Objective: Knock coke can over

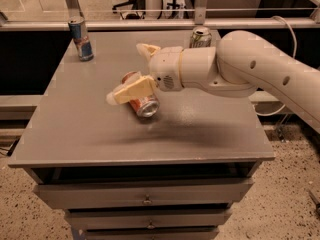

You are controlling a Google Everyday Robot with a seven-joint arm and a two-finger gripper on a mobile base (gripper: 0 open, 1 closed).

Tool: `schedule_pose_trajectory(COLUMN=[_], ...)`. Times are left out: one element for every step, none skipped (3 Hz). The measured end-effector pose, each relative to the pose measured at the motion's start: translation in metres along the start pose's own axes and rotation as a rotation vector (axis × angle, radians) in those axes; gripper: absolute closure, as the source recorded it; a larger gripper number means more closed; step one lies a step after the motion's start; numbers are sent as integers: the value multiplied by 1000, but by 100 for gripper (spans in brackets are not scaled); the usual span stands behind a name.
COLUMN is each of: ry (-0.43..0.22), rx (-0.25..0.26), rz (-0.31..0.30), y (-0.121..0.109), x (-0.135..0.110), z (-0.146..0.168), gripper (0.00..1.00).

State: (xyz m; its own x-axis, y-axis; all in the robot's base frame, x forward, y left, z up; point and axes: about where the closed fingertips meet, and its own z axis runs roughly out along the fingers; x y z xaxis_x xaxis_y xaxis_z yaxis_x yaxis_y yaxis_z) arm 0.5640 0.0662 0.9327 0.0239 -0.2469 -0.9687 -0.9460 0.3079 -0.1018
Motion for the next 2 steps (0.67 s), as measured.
schedule_pose_trajectory(ry=[-2, 31], rx=[24, 46], rz=[26, 30], y=[-7, -11], x=[6, 25], z=[-6, -34], gripper=[0, 0])
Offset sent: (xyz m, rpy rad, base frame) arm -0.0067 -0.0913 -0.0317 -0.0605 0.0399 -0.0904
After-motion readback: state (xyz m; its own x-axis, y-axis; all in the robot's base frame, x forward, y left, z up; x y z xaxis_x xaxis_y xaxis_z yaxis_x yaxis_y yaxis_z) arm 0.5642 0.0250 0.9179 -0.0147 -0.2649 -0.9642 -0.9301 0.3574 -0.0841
